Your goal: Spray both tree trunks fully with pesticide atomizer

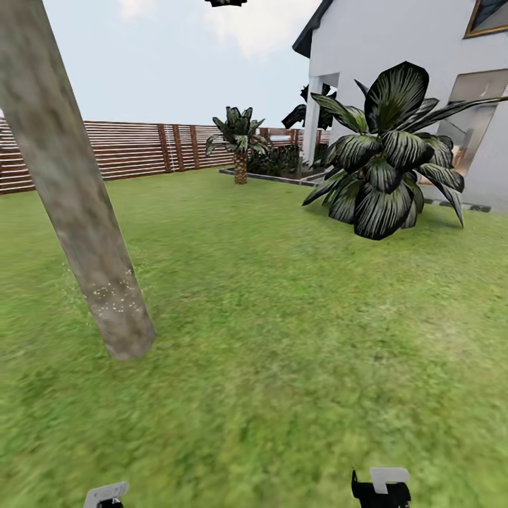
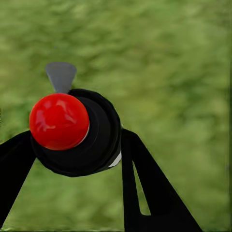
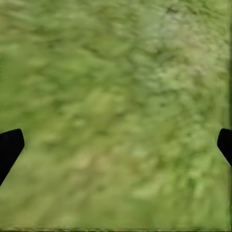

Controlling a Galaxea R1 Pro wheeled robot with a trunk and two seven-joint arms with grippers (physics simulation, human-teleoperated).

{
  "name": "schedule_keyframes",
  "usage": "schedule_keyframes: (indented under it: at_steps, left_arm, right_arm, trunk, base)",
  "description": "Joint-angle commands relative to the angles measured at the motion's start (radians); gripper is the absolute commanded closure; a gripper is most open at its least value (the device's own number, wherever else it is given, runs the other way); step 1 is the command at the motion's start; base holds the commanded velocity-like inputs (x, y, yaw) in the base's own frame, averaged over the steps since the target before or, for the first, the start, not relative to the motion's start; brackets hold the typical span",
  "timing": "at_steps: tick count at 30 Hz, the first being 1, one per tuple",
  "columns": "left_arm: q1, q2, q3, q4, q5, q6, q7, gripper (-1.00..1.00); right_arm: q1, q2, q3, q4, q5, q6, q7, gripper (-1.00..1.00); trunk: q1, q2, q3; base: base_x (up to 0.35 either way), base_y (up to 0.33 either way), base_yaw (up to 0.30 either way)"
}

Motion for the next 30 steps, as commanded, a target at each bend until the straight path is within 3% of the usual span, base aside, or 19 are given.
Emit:
schedule_keyframes:
  at_steps: [1,21,30]
  left_arm:
    - [0.003,0.000,0.000,-0.001,0.003,0.000,0.000,1.00]
    - [0.014,0.004,0.000,-0.002,0.009,-0.002,0.000,1.00]
    - [0.015,0.007,-0.001,-0.002,0.040,-0.003,0.000,1.00]
  right_arm:
    - [0.000,-0.001,0.000,0.000,0.000,0.000,0.000,-1.00]
    - [0.000,0.002,0.001,0.000,-0.001,0.000,0.000,-1.00]
    - [0.000,0.001,0.000,-0.001,-0.001,0.000,0.000,-1.00]
  trunk:
    - [0.000,0.000,0.000]
    - [0.000,0.000,0.002]
    - [0.000,0.000,0.002]
  base:
    - [-0.308,-0.150,0.102]
    - [-0.303,-0.189,0.231]
    - [-0.295,-0.199,0.259]
